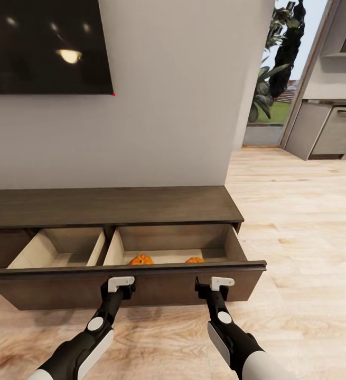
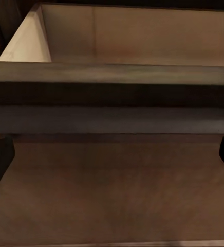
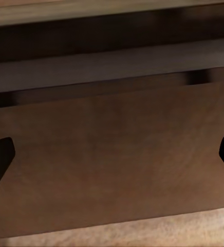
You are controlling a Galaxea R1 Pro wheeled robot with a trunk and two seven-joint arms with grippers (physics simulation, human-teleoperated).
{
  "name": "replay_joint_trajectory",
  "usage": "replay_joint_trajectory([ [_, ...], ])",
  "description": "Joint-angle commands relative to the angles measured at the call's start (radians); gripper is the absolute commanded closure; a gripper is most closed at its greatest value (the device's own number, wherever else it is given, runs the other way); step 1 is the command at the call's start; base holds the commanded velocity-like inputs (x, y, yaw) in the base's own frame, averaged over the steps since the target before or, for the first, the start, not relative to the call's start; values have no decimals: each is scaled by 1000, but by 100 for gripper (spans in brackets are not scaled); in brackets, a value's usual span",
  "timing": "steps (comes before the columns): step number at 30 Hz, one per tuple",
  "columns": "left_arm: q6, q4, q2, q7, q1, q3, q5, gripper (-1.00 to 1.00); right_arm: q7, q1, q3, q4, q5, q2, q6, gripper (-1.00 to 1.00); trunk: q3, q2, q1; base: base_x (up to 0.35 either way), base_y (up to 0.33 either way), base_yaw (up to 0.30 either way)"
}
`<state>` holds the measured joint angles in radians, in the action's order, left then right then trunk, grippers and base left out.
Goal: Place each of the two pumpkins and all three candles from the living room inside a cabinet in the living room (use any cabinet), then make sure every cabinet is closed, and position the cauldron so it is next to a table in the living room.
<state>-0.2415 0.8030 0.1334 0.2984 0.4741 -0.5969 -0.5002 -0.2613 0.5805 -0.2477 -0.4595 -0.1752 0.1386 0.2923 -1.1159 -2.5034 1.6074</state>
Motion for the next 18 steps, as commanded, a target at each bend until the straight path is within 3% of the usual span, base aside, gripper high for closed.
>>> replay_joint_trajectory([
  [1, -6, 1, 2, 8, 1, -8, -10, -100, -6, 1, -8, 1, -10, -1, 5, -100, -1, 0, 0, 0, 0, 0],
  [18, -7, 1, 2, 8, 1, -9, -11, -100, -6, 1, -8, 3, -10, -1, 5, -100, -12, -1, 1, 0, 0, 0],
])
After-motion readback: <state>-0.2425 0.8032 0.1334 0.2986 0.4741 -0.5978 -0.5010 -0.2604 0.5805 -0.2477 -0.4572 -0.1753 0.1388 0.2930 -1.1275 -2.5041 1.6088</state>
